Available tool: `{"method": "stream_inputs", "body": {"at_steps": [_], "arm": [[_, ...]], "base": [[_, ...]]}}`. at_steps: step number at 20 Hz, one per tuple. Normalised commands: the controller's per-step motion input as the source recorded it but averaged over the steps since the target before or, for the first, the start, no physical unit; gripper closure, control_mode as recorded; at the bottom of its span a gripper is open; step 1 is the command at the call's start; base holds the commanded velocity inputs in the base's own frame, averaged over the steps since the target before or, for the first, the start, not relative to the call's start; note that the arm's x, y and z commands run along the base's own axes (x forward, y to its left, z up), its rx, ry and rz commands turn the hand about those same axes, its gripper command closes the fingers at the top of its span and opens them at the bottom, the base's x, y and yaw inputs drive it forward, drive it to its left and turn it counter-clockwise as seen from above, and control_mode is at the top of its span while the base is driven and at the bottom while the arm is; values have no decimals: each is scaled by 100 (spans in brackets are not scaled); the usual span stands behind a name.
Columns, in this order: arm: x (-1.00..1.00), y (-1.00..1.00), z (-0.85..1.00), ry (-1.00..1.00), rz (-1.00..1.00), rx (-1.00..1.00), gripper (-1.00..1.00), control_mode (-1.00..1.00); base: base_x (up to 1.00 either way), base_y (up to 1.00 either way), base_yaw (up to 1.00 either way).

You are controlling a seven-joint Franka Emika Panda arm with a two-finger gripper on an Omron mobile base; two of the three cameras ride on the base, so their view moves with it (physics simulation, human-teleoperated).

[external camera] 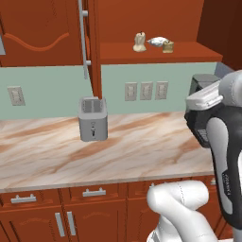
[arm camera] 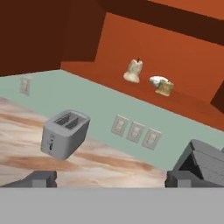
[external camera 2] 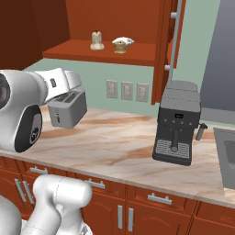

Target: Pick the candle and candle from the dining table and place them in the open cabinet. Close the cabinet after placing the objects.

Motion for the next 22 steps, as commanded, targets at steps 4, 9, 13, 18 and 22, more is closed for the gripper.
{"method": "stream_inputs", "body": {"at_steps": [4,9,13,18,22], "arm": [[-2,20,-30,15,1,-14,-100,-100],[-13,29,-46,3,6,-20,-100,-100],[-13,36,-24,-8,10,-29,-100,-100],[-2,47,-7,-12,9,-30,-100,-100],[0,44,0,-17,6,-25,-100,-100]], "base": [[0,0,0],[0,0,0],[0,0,0],[0,0,0],[0,0,0]]}}
